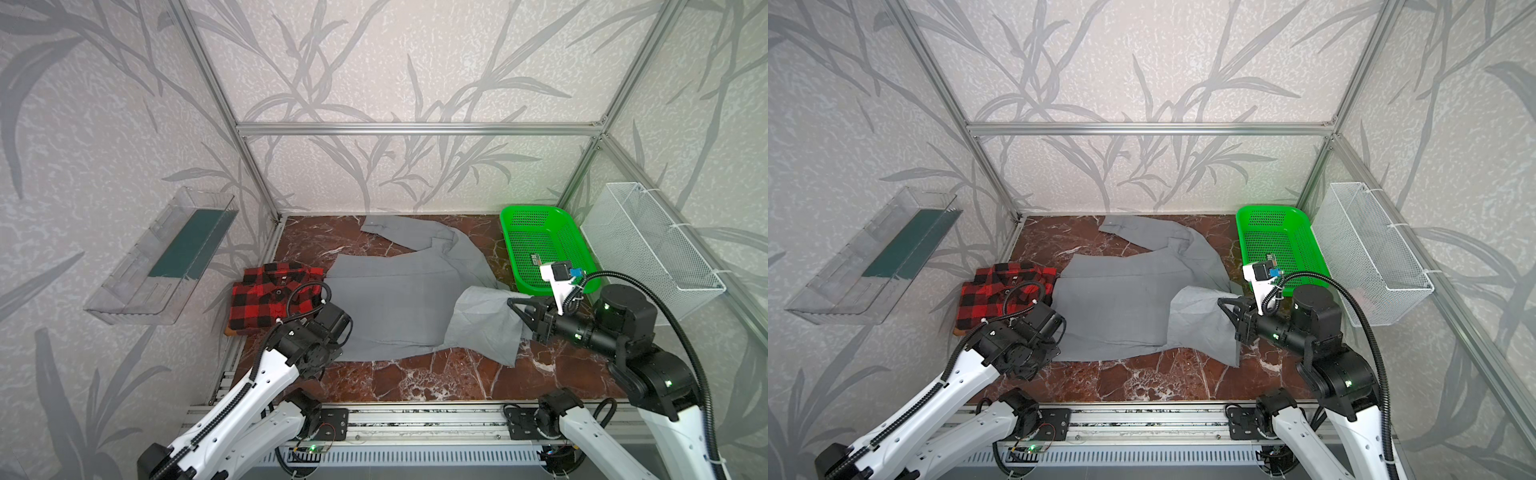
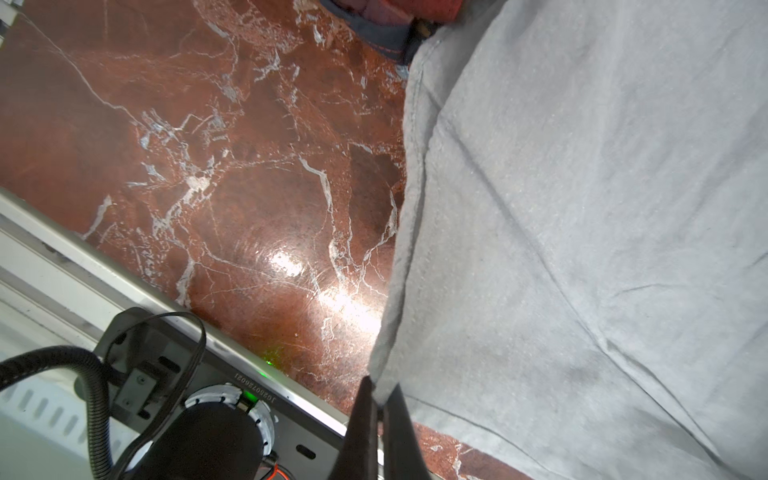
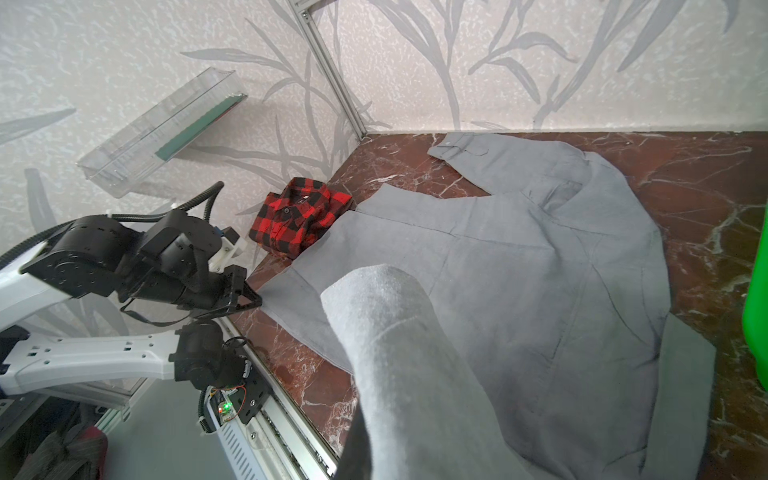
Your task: Fold and stack the long sleeve shirts
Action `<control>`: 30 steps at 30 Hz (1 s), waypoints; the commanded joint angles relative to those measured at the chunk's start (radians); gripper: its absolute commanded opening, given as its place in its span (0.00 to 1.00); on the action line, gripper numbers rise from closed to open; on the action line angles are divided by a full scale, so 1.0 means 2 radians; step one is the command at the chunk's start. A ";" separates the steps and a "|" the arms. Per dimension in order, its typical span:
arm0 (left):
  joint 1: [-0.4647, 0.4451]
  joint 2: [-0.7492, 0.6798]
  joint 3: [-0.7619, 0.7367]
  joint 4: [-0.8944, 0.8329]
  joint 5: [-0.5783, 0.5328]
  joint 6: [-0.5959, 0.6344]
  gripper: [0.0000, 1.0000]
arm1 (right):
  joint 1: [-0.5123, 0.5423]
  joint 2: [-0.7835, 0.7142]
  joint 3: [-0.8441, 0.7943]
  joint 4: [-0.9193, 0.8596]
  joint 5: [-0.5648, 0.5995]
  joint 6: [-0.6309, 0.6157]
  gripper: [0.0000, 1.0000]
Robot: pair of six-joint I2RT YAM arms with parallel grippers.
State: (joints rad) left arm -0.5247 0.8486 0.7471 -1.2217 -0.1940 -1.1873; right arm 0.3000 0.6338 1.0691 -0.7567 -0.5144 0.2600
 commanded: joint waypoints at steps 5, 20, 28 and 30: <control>0.034 0.053 0.033 -0.013 -0.017 0.045 0.00 | 0.001 0.069 0.041 0.045 0.064 -0.003 0.00; 0.123 0.239 0.134 0.065 -0.032 0.154 0.00 | 0.000 0.209 0.079 0.157 0.143 -0.018 0.00; 0.132 0.323 0.185 0.045 -0.046 0.159 0.00 | -0.015 0.281 0.073 0.194 0.130 -0.039 0.00; 0.133 0.333 0.188 0.049 -0.046 0.162 0.00 | -0.022 0.294 0.074 0.206 0.127 -0.038 0.00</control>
State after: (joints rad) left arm -0.2680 1.4979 1.0969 -1.0878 -0.2489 -0.8822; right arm 0.2756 1.2026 1.2049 -0.4225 -0.2474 0.2035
